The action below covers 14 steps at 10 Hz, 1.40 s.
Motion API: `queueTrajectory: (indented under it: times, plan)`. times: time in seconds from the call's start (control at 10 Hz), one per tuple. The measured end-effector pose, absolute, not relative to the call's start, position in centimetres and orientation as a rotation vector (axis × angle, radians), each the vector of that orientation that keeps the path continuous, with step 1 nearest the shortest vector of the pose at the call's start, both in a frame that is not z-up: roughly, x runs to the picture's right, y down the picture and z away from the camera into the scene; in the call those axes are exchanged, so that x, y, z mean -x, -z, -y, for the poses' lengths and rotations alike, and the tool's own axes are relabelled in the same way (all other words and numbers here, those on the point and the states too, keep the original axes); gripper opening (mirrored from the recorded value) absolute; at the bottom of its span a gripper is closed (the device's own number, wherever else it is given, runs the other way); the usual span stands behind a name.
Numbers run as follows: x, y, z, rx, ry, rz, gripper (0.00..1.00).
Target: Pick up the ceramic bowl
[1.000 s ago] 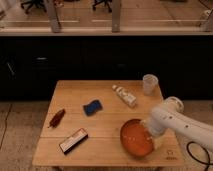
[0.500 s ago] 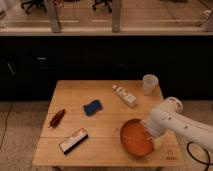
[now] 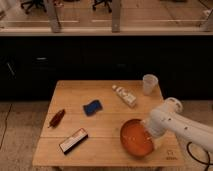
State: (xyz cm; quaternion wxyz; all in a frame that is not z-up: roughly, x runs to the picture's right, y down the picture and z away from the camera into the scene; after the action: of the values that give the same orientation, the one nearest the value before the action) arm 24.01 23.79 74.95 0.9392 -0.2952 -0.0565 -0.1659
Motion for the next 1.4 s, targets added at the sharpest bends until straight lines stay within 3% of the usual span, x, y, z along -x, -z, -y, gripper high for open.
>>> queueTrajectory:
  times: [1.4]
  plan:
    - [-24.00,-75.00,-23.81,0.597,0.336,0.093,0.80]
